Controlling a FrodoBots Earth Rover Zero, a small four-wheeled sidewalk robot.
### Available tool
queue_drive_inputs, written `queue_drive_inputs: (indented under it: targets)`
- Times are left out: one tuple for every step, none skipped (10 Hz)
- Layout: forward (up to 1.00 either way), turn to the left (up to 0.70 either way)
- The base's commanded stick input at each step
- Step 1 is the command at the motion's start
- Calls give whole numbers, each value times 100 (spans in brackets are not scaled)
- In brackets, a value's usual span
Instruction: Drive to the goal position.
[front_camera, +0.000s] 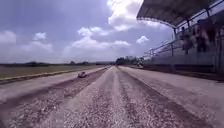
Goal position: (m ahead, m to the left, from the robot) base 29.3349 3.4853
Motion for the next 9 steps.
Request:
queue_drive_inputs:
  targets:
    - [100, 0]
    - [100, 0]
    - [100, 0]
    - [100, 0]
    - [100, 0]
    - [100, 0]
    - [100, 0]
    - [100, 0]
    - [100, 0]
